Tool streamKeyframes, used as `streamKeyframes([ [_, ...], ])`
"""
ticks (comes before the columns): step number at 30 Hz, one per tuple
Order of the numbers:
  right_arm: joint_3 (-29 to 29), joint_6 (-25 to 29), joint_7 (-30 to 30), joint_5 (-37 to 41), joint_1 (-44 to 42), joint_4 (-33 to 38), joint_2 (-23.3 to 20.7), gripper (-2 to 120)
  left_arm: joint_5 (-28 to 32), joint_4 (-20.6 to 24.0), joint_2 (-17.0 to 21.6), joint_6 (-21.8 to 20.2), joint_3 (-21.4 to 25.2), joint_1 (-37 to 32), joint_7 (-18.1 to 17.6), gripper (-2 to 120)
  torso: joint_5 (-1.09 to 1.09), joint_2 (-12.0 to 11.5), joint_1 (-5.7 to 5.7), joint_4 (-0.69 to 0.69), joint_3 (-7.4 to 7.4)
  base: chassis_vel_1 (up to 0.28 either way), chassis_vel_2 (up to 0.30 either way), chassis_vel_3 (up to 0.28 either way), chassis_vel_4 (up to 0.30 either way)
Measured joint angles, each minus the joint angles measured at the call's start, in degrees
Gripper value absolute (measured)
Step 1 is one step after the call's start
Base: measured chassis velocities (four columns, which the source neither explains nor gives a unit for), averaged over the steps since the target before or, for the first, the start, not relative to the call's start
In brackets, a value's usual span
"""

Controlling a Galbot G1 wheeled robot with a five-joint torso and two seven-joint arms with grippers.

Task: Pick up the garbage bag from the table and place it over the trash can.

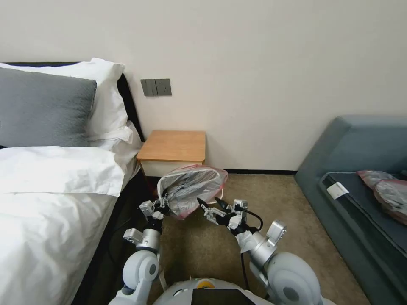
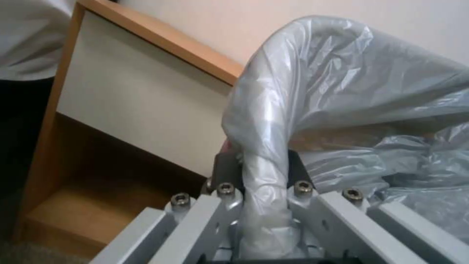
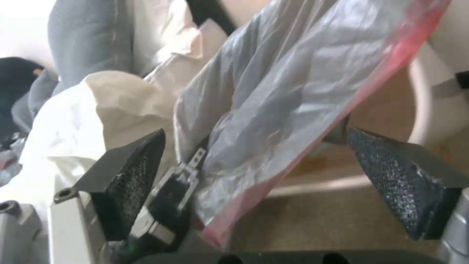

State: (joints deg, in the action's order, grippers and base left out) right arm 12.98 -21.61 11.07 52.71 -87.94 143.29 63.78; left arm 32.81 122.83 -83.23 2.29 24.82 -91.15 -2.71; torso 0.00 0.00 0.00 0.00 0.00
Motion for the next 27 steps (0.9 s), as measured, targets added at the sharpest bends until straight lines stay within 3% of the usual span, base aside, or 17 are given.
streamKeyframes([
  [12,0.4,-0.3,1.2,0.9,1.0,0.0,0.2,92,-1.0,0.4,0.1,0.4,-0.8,-0.2,0.1,3,0.0,0.0,0.0,0.0,0.0,0.0,0.0,0.0,0.0],
  [15,0.0,-0.2,1.1,0.4,1.4,0.0,0.2,87,-1.4,0.6,0.0,0.4,-1.1,-0.4,0.2,3,0.0,0.0,0.0,0.0,0.0,0.0,0.0,0.0,0.0],
  [27,0.1,-1.0,0.9,-1.8,1.2,0.0,0.0,41,-1.7,0.8,0.0,0.5,-1.3,-0.4,0.2,3,0.0,0.0,0.0,0.0,0.0,0.0,0.0,0.0,0.0],
])
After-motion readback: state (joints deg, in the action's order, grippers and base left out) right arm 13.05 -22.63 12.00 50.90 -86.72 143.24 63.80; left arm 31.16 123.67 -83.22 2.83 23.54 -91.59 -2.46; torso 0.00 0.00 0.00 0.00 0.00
